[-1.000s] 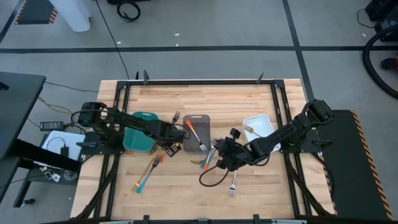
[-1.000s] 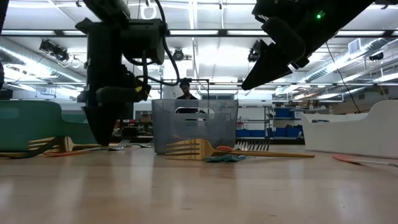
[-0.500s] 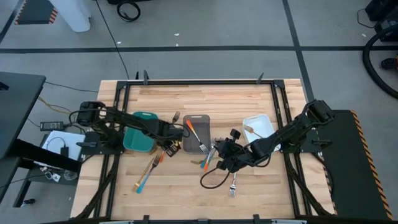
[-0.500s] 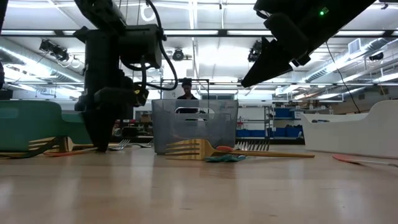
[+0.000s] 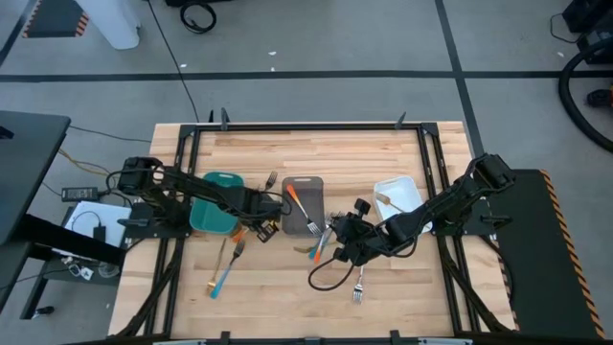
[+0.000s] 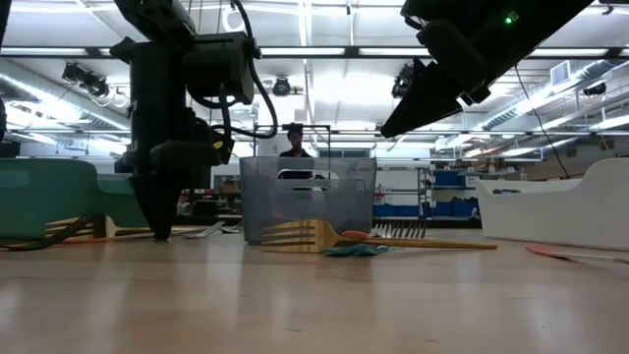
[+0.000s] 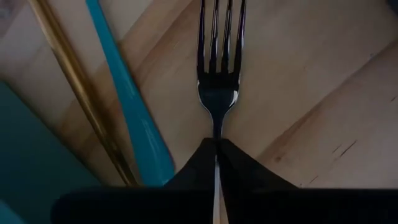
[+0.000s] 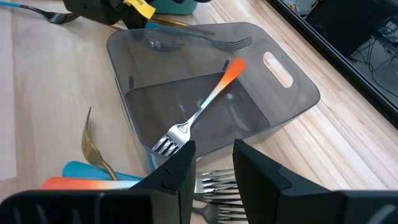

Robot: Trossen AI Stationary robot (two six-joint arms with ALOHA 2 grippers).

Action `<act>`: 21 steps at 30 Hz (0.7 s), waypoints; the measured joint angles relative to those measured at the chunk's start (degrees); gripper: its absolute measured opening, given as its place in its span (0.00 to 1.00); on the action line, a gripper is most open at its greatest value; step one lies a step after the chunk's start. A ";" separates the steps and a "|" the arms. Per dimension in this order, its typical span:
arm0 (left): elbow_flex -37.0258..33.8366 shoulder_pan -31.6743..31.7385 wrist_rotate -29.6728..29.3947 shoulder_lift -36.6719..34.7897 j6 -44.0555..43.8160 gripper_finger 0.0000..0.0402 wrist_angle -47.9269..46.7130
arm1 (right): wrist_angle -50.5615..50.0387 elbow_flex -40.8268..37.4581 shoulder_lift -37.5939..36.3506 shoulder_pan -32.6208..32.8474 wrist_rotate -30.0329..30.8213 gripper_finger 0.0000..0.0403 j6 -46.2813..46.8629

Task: Sort silverware by color (type)
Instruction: Put the orange fork into the black bin

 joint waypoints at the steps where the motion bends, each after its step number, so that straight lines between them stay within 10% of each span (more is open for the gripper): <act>1: 0.38 0.00 0.02 0.07 0.54 0.04 -0.47 | 0.00 0.00 0.00 0.00 0.00 0.28 0.00; 21: 12.62 -4.77 -7.55 -0.62 6.10 0.03 -15.58 | -0.26 0.00 0.02 -0.02 -0.02 0.28 0.00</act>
